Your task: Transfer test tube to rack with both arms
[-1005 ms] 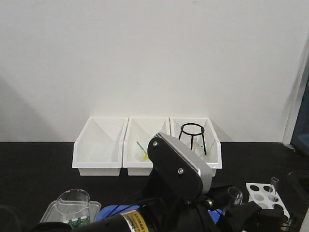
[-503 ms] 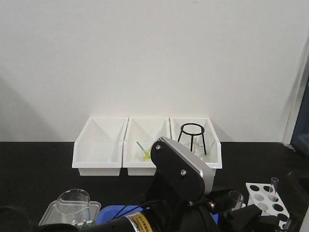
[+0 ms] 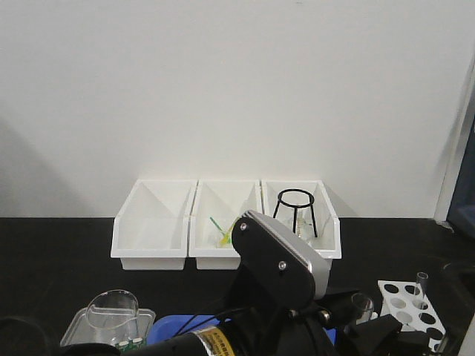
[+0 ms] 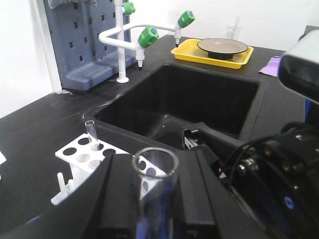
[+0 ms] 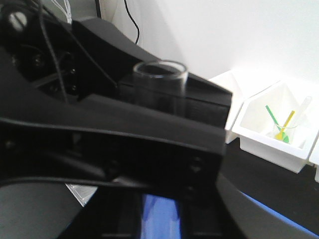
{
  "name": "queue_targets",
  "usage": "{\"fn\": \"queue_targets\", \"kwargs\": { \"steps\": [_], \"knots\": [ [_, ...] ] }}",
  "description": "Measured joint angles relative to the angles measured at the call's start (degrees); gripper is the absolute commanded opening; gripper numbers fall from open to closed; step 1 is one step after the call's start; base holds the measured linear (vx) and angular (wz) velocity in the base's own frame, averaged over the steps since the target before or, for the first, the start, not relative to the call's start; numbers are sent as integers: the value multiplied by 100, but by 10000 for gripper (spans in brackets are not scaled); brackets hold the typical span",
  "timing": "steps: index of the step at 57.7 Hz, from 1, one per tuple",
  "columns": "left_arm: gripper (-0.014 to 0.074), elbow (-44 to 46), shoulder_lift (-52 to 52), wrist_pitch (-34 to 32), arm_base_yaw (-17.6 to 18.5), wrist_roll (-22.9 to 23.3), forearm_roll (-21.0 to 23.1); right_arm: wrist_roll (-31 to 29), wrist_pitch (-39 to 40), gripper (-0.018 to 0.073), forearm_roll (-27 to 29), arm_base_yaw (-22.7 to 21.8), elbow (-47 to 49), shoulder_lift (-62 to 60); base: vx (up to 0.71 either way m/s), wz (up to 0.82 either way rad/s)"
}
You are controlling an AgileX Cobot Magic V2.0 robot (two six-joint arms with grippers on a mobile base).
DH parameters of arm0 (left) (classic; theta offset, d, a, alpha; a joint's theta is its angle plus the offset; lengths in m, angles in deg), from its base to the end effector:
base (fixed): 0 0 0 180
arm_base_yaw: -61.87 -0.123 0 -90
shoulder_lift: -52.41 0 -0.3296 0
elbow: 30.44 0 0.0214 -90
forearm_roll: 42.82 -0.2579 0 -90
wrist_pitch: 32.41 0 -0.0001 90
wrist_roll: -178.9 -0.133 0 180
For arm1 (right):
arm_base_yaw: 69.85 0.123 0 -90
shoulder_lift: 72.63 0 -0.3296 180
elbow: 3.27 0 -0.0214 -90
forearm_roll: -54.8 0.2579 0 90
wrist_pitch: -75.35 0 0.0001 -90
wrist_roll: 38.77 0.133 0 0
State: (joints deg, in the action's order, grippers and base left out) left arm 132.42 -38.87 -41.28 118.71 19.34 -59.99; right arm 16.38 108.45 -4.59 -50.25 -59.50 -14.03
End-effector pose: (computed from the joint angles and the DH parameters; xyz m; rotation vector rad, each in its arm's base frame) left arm 0.2081 -0.3295 0.3683 0.8458 1.6052 -0.8011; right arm 0.1562 0.1219 0.3022 -0.6475 1.5883 0.6710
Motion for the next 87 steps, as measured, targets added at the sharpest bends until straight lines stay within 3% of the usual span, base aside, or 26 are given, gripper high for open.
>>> {"fn": "queue_targets", "kwargs": {
  "steps": [11, 20, 27, 32, 33, 41, 55, 63, 76, 87],
  "knots": [
    [449, 0, 6, 142, 0, 0, 0, -4, -295, -11, 4, 0, 0, 0, 0, 0],
    [462, 0, 134, 229, 0, -26, -23, -4, -525, -11, 20, 0, 0, 0, 0, 0],
    [461, 0, 467, 289, 0, -309, -24, -4, -899, -9, 122, 0, 0, 0, 0, 0],
    [461, 0, 823, 503, 0, -534, -24, -4, -1360, -9, 491, 0, 0, 0, 0, 0],
    [461, 0, 1137, 842, 0, -646, -24, -4, -1850, -7, 959, -84, 0, 0, 0, 0],
    [461, 0, 1536, 1458, 0, -684, -24, -4, -2054, -8, 1484, -710, 0, 0, 0, 0],
    [461, 0, 1694, 2003, 0, -690, -242, 22, -1070, -8, 1733, -2347, 0, 529, 0, 0],
    [461, 0, 1700, 2084, 0, -690, -260, -363, -186, -8, 1879, -2941, 5, 1167, 0, 0],
    [461, 0, 1722, 2142, 0, -690, -398, -2300, 1048, -8, 2629, -3061, 17, 1953, 0, 0],
    [461, 0, 1722, 2220, 0, -690, -416, -2747, 1475, -8, 2871, -3061, 263, 2335, 0, 0]
  ]
}}
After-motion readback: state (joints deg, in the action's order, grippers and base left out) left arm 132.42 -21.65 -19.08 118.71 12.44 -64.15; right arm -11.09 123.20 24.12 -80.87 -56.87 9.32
